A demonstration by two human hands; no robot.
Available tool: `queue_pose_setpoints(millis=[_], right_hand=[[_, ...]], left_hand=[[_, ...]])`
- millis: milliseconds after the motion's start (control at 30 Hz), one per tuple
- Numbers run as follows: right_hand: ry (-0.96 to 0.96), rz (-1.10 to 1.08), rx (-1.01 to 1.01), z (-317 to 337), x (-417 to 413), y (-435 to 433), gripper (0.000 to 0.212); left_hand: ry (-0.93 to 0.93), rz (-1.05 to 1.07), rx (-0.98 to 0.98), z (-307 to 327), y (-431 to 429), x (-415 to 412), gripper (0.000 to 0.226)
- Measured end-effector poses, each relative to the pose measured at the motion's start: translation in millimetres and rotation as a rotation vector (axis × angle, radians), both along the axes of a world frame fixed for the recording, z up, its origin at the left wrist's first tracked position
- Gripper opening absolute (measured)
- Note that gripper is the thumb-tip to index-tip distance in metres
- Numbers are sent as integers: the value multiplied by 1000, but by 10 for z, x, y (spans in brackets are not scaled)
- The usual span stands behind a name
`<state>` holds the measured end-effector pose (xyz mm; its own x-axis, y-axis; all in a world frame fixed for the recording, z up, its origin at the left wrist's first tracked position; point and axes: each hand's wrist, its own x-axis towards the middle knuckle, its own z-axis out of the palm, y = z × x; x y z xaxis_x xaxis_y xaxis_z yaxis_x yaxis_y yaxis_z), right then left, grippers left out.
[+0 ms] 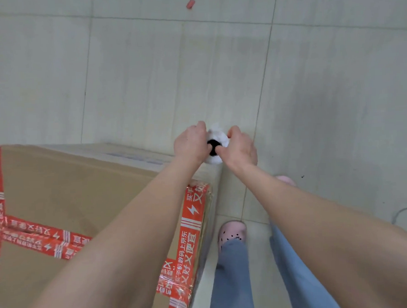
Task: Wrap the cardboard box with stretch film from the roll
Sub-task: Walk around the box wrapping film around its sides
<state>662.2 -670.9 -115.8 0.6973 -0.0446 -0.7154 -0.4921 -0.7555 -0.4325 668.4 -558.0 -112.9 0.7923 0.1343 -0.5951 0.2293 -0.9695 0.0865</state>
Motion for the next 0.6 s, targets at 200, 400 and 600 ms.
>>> queue_pose_setpoints(millis=[200,400,600], right_hand=[[-84,117,-19,-14,136,91,29],[-205,281,-10,16,378,328,26],[-25,278,33,3,432,680,42]], left_hand=[[-54,-133,-14,-23,4,125,24],[-77,96,-9,-22,231,143,20],[-29,455,43,38,587,101,21]])
